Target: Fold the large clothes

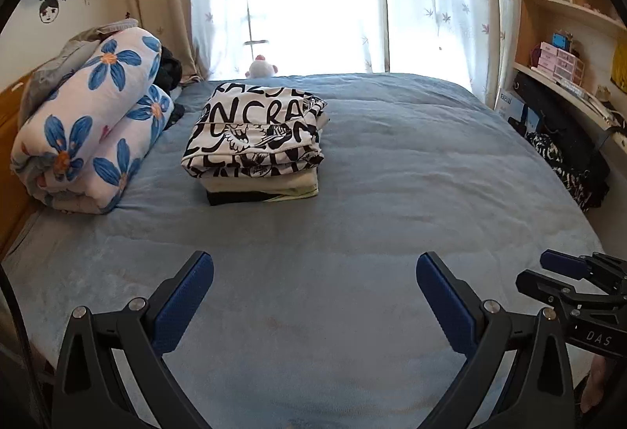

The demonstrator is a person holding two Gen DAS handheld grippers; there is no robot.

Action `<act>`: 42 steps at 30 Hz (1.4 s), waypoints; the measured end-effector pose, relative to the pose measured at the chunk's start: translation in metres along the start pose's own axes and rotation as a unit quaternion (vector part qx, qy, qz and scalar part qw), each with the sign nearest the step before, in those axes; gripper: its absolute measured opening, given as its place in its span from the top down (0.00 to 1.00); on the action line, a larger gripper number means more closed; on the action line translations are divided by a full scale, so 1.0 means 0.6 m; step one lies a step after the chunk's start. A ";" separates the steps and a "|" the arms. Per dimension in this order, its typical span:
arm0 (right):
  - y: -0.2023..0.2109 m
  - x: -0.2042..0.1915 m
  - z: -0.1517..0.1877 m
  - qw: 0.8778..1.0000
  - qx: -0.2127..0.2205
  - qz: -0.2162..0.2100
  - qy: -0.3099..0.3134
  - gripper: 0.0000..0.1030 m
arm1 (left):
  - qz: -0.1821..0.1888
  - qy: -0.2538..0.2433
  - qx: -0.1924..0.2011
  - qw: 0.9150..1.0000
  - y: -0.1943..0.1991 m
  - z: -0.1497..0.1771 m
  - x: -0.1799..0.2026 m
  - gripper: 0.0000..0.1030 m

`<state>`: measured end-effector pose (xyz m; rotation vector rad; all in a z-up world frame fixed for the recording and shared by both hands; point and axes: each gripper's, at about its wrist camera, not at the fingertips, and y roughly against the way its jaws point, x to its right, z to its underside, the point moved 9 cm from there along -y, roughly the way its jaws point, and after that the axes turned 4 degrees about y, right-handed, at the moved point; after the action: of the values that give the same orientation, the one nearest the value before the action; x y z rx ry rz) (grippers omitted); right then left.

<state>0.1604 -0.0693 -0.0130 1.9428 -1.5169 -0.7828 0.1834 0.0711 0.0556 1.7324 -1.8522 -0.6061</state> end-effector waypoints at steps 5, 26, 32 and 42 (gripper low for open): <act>0.008 0.025 0.044 0.999 0.004 0.013 -0.032 0.44 | 0.004 0.021 -0.015 1.000 0.002 0.066 0.007 0.00; -0.015 0.047 0.160 0.995 -0.019 0.059 -0.083 0.40 | 0.007 0.032 -0.110 0.993 -0.046 0.201 0.077 0.00; -0.009 0.033 0.164 0.995 -0.008 0.065 -0.079 0.30 | -0.003 0.033 -0.110 0.993 -0.042 0.207 0.073 0.00; 0.004 0.018 0.158 0.995 0.006 0.079 -0.058 0.30 | -0.005 0.034 -0.108 0.994 -0.034 0.214 0.073 0.01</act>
<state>0.0914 -0.0868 -0.0769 1.7854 -1.7244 -0.8319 0.1136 0.0220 -0.0518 1.6017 -1.6670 -0.7148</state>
